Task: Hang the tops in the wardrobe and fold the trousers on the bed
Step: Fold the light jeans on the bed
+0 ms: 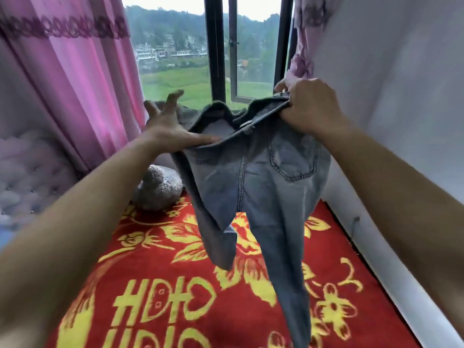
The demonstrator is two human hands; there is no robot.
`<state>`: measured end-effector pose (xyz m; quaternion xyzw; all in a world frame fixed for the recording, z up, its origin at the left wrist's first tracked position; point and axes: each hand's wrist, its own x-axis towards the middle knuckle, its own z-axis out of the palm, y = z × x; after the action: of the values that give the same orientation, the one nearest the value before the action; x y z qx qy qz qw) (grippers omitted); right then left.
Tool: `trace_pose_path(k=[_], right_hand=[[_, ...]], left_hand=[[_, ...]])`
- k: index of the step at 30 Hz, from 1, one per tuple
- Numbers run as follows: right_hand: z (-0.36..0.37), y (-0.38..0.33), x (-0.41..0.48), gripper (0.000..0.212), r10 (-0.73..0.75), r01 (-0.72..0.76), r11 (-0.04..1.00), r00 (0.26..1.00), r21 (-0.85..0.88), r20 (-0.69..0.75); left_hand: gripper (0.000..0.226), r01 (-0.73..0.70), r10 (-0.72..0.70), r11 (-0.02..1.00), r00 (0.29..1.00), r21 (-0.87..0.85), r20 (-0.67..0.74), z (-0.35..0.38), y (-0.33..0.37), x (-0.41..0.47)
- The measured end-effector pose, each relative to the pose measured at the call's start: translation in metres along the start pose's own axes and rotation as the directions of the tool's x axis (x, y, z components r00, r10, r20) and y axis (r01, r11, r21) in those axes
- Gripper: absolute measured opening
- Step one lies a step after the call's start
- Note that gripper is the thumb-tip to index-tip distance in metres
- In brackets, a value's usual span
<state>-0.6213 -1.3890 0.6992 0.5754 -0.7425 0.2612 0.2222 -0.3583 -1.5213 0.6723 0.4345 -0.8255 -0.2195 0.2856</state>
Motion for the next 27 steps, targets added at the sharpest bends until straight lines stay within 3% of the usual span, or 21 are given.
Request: trace_pose_path(k=[3,9,12,15,20,22,24,27], right_hand=[[0.007,0.013,-0.004,0.046,-0.031,0.042,0.992,0.996,-0.118,0.087],[0.055,0.049,-0.033,0.027,0.115,-0.039,0.975,0.932,-0.219,0.345],[0.09,0.06,-0.061,0.03,0.114,-0.003,0.975,0.864,-0.22,0.491],[0.122,0.07,-0.093,0.046,0.114,0.027,0.981,0.72,-0.191,0.685],[0.16,0.084,-0.133,0.044,0.209,-0.018,0.975,0.411,-0.221,0.887],[0.173,0.085,-0.141,0.035,0.241,0.027,0.965,0.315,-0.262,0.918],[0.181,0.083,-0.144,0.025,0.28,0.104,0.945,0.222,-0.309,0.934],[0.19,0.084,-0.14,0.023,0.338,0.104,0.932,0.104,-0.348,0.936]], left_hand=[[0.112,-0.116,0.061,0.937,0.983,0.329,0.173,0.02,0.003,0.005],[0.089,-0.21,0.019,0.855,0.927,0.475,0.375,0.064,-0.018,0.009],[0.05,-0.327,0.055,0.75,0.897,0.575,0.438,0.101,-0.044,0.0],[0.018,-0.276,0.018,0.742,0.92,0.612,0.392,0.135,-0.077,-0.006],[0.027,-0.333,-0.041,0.658,0.88,0.675,0.474,0.178,-0.115,-0.022],[0.039,-0.315,-0.087,0.692,0.857,0.649,0.508,0.19,-0.125,-0.026],[0.043,-0.286,-0.163,0.734,0.806,0.616,0.569,0.198,-0.135,-0.029],[0.036,-0.27,-0.299,0.772,0.644,0.575,0.704,0.206,-0.149,-0.025]])
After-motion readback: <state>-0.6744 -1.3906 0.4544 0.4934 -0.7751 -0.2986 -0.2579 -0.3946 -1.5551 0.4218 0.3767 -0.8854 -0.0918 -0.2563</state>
